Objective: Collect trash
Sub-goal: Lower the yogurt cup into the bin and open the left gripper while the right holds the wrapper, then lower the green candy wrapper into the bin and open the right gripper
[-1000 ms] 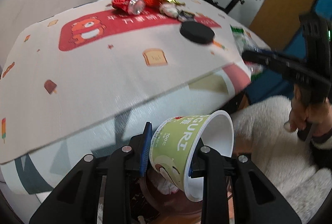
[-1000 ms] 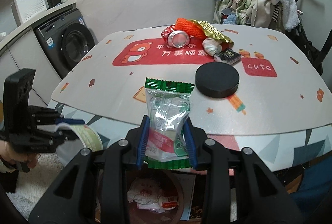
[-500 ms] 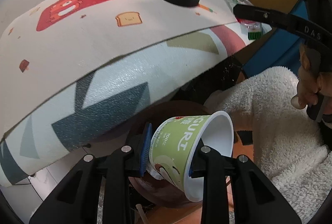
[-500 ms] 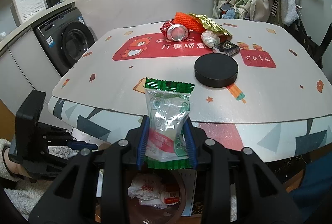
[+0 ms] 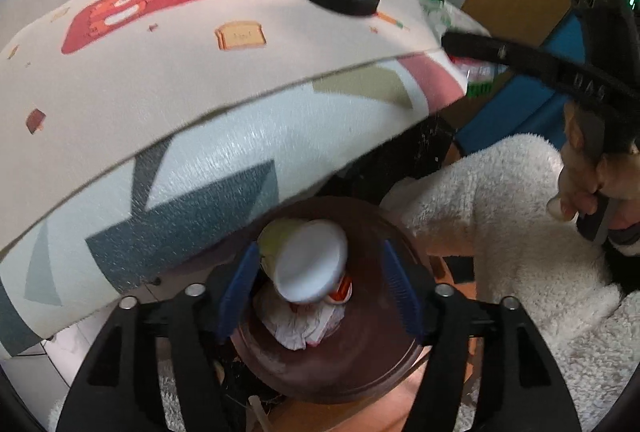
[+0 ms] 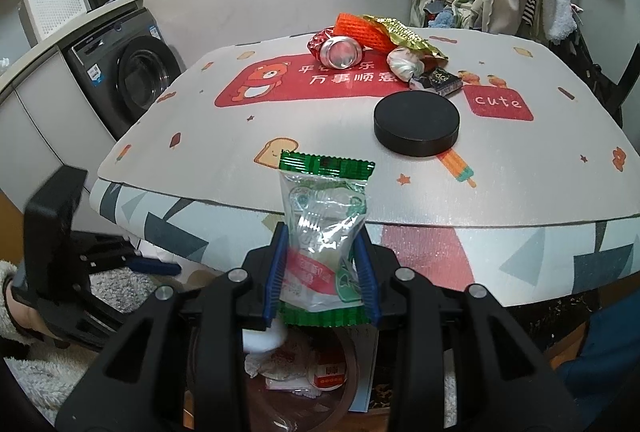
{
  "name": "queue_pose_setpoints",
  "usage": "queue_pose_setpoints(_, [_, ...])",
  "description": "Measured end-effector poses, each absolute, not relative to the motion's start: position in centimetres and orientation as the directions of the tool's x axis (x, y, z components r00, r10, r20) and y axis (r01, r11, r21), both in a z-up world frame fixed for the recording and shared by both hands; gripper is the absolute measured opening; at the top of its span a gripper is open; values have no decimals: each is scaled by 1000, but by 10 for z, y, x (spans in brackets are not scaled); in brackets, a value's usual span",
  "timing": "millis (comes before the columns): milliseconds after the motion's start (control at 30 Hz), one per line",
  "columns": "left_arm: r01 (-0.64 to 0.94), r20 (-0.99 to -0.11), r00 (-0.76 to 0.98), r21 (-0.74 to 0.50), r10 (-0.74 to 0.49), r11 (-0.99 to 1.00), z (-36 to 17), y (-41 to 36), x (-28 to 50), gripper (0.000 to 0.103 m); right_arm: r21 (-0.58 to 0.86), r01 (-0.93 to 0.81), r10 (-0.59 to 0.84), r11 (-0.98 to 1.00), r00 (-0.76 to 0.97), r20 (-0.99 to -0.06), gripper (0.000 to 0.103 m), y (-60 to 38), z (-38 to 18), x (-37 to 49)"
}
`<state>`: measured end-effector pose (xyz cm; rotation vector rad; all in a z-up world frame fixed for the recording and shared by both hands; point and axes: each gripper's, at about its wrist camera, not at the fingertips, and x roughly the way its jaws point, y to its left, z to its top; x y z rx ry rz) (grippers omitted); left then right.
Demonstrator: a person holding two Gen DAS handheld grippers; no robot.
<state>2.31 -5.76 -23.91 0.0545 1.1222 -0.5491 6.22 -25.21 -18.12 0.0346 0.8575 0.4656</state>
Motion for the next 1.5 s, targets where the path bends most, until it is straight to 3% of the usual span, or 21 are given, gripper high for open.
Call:
queue_pose_setpoints(133, [430,-847,359,-223,-393,875,-228,-52,23,71,213,-383,409,899,556,-724,35,-251,-183,61])
queue_pose_setpoints(300, [395,-791,459,-226,-404,891,-204,-36,19,84,205,-400,413,893,548,-727,35,-248,-187,57])
queue_pose_setpoints(567, [368,-722,618,-81,-309,926,-177,-16,-5,92,150,-498,429,854,513,-743,35,-228,-201,41])
queue_pose_setpoints(800, [357,-697,671,1,-255,934,-173,-8,-21,93,91,-614,434,784,438,-787,35,-196,-218,20])
queue_pose_setpoints(967, [314,-686,681,-41,-255,949,-178,5,-26,94,78,-660,416,748,374,-829,35,-181,-236,11])
queue_pose_setpoints(1500, [290,-713,668,-10,-210,957,-197,-1,-20,96,53,-644,304,763,286,-909,40,-170,-288,18])
